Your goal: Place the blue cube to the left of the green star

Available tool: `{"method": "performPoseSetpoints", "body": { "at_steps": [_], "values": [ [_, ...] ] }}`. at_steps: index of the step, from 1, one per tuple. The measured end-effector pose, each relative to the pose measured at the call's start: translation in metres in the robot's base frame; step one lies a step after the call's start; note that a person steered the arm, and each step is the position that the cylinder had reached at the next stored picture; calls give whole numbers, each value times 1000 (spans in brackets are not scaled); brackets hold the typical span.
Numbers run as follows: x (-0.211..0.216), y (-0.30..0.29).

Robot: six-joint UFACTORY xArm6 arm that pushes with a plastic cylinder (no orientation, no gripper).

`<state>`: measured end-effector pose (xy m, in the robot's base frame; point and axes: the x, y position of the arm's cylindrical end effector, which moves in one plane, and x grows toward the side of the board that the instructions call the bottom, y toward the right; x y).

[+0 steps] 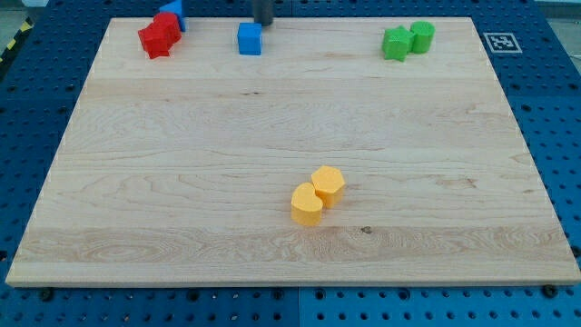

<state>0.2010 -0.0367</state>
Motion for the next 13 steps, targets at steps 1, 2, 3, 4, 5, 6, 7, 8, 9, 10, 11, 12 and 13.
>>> {"method": "performPoseSetpoints", "body": {
  "at_steps": [1, 2, 3, 4, 5, 6, 7, 8, 9, 10, 11, 12, 13],
  "values": [
    [24, 1],
    [28, -7],
    [39, -8],
    [61, -12],
    [92, -11],
    [97, -1],
    [97, -1],
    [97, 13],
    [97, 29],
    [123, 10],
    [144, -47],
    [130, -94],
    [111, -98]
  ]
}}
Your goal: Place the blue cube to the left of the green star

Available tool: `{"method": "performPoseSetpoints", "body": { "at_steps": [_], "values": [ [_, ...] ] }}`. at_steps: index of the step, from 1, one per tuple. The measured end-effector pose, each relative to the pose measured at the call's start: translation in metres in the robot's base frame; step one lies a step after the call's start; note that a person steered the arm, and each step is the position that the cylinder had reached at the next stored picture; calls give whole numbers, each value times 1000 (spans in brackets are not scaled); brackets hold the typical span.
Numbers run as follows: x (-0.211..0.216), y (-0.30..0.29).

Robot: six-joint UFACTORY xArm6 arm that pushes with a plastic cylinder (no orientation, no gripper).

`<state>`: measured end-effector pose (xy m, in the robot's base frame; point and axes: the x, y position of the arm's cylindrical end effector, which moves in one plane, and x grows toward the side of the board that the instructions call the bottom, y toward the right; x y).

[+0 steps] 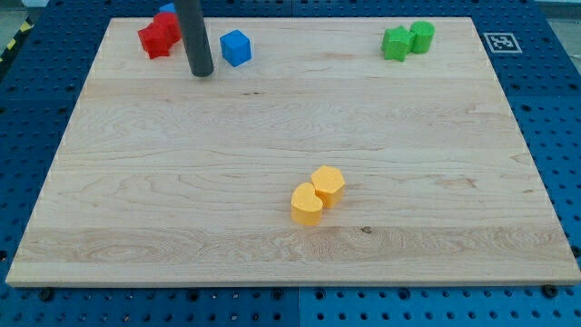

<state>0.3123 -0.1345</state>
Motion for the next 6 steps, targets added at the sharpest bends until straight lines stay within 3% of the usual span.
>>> {"method": "performPoseSetpoints", "body": {
  "at_steps": [2, 6],
  "values": [
    [-40, 2],
    [-32, 33]
  ]
}}
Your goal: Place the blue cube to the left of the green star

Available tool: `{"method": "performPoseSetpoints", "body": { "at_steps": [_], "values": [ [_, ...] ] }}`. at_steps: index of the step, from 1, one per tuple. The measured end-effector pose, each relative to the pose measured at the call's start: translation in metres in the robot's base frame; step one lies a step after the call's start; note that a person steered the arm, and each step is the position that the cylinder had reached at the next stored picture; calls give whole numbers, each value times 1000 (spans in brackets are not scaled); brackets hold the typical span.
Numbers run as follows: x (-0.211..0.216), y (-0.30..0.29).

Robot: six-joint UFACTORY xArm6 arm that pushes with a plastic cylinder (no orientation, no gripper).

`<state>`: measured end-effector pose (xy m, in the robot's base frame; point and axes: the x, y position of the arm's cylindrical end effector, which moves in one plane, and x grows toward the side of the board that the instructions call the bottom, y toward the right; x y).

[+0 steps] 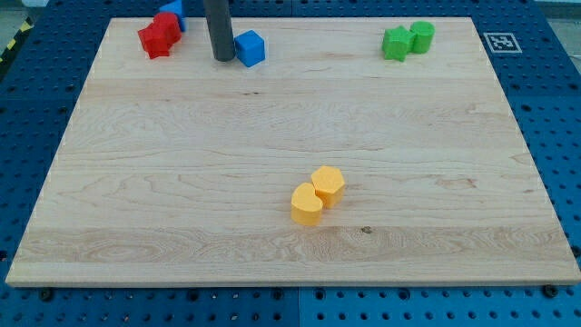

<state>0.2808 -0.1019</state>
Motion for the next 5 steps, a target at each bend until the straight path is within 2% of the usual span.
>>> {"method": "performPoseSetpoints", "body": {
  "at_steps": [3, 5],
  "values": [
    [-4, 49],
    [-30, 73]
  ]
}}
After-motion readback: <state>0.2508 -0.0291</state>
